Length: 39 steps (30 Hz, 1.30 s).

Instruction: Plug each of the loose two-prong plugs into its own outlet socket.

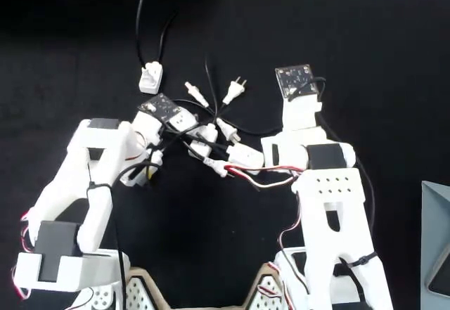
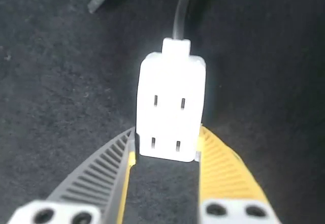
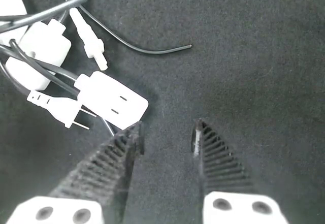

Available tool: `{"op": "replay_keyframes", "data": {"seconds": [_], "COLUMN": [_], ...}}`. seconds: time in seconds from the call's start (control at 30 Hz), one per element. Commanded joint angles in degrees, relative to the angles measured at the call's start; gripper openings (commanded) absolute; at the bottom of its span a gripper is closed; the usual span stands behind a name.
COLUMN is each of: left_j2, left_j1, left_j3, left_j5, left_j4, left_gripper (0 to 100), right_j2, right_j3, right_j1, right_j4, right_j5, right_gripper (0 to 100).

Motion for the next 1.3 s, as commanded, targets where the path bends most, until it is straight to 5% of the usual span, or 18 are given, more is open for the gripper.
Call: {"op": "replay_keyframes", "data": {"seconds": [0.0, 0.3, 0.47, 0.83, 1.27], "left_j2": [-0.18, -0.18, -0.97, -23.74, -46.86], "left_j1": [2.68, 5.67, 4.26, -0.40, -13.41], "left_j3": [0.84, 4.79, 5.05, 5.67, 18.77], "left_j5": [2.81, 0.00, 0.26, 1.58, 18.46], "left_j4": [0.18, 0.35, 0.35, 8.18, 7.91], "left_gripper": [3, 4, 20, 25, 24], "right_j2": [-1.01, -1.01, -1.01, -1.01, -0.92], "right_j3": [-0.22, -0.22, -0.22, 0.31, -1.45], "right_j1": [0.35, 0.35, 0.35, 0.35, -16.00], "right_j4": [-0.53, -0.53, -0.53, -0.70, 6.15], "right_j5": [0.00, 0.00, 0.00, 0.00, 6.42], "right_gripper": [16.6, 16.6, 16.8, 16.9, 16.7]}}
